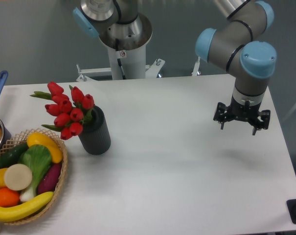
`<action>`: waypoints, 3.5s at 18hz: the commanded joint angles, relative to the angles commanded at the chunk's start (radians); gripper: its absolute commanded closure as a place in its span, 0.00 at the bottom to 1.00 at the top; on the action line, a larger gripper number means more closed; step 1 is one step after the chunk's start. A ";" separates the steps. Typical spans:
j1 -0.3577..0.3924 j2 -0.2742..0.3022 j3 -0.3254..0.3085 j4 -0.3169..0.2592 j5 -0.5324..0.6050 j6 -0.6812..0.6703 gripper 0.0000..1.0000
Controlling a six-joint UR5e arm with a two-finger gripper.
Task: Pick up the flowers from the vase
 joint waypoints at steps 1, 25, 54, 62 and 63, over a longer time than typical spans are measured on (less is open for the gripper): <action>0.000 0.000 0.000 -0.002 0.000 0.000 0.00; -0.126 0.330 -0.434 0.308 -0.576 -0.074 0.00; -0.273 0.445 -0.618 0.305 -0.857 0.083 0.00; -0.291 0.385 -0.621 0.310 -0.911 0.137 0.27; -0.291 0.376 -0.620 0.310 -0.911 0.137 0.43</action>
